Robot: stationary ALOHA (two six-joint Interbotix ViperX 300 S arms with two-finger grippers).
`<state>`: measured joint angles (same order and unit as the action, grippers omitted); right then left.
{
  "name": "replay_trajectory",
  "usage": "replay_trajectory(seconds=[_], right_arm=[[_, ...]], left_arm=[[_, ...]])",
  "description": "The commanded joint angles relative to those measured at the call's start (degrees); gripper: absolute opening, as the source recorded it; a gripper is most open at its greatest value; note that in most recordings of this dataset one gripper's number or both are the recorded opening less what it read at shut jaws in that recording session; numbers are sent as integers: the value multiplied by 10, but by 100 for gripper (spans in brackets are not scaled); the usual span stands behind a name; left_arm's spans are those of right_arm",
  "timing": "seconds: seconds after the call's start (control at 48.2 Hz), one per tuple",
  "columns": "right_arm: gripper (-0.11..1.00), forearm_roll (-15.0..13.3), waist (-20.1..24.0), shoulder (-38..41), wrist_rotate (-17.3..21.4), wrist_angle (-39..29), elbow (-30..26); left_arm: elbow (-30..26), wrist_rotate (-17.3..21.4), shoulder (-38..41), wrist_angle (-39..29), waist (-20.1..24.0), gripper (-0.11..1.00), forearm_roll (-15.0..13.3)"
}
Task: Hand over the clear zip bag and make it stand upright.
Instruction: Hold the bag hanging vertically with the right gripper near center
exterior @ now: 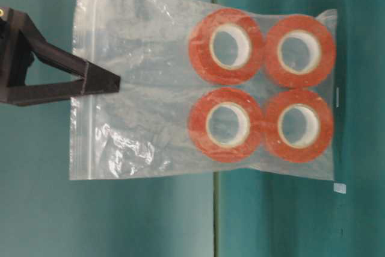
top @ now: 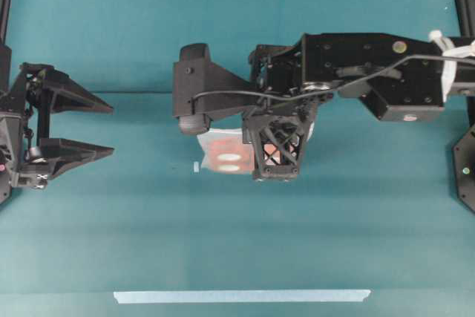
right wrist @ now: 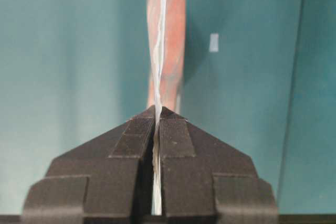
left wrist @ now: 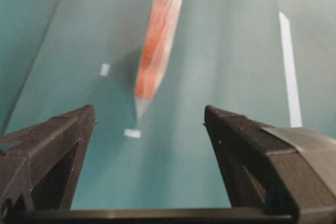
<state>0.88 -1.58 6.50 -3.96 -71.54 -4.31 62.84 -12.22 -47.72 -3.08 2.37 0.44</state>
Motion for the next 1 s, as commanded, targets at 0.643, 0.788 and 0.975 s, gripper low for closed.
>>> replay_trajectory(seconds=[0.643, 0.788, 0.975], right_arm=[[3, -21, 3, 5, -40, 0, -23], [3, -29, 0, 5, -40, 0, -23], [3, -29, -1, 5, -39, -1, -23]], left_arm=[[-4, 0, 2, 3, 3, 91, 1], [-4, 0, 2, 3, 3, 91, 1], [-4, 0, 2, 3, 3, 91, 1]])
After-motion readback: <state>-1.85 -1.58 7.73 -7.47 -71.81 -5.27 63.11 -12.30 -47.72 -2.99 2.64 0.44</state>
